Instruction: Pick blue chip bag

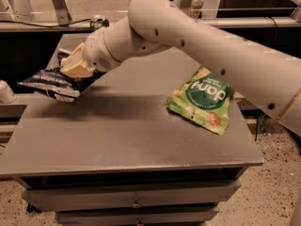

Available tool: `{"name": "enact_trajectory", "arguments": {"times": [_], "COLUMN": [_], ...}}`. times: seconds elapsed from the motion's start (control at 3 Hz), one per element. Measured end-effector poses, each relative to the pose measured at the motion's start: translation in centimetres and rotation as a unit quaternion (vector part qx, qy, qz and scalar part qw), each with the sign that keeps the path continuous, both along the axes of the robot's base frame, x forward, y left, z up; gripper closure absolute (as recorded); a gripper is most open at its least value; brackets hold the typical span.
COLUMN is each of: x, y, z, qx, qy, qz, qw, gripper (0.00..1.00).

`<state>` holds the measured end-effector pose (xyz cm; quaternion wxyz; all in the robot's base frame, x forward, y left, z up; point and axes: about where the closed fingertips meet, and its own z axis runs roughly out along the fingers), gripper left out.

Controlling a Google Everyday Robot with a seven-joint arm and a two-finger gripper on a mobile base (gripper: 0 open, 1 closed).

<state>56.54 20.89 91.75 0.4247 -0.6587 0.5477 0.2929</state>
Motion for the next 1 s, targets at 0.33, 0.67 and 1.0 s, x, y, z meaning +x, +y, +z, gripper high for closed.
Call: {"name": "enact_trajectory", "arguments": {"times": [0.33, 0.67, 1.0], "x": [-0.8, -1.1, -1.1], "y": [-2.3, -4.4, -4.6], "z": [3.9, 6.6, 6.7], "qx": [0.014, 0.045, 0.046], "qy": [-0.021, -0.026, -0.025], "qz": [-0.018, -0.028, -0.03], "qw": [0.9995, 0.9983, 0.9982], "gripper": [1.0, 1.0, 1.0]}}
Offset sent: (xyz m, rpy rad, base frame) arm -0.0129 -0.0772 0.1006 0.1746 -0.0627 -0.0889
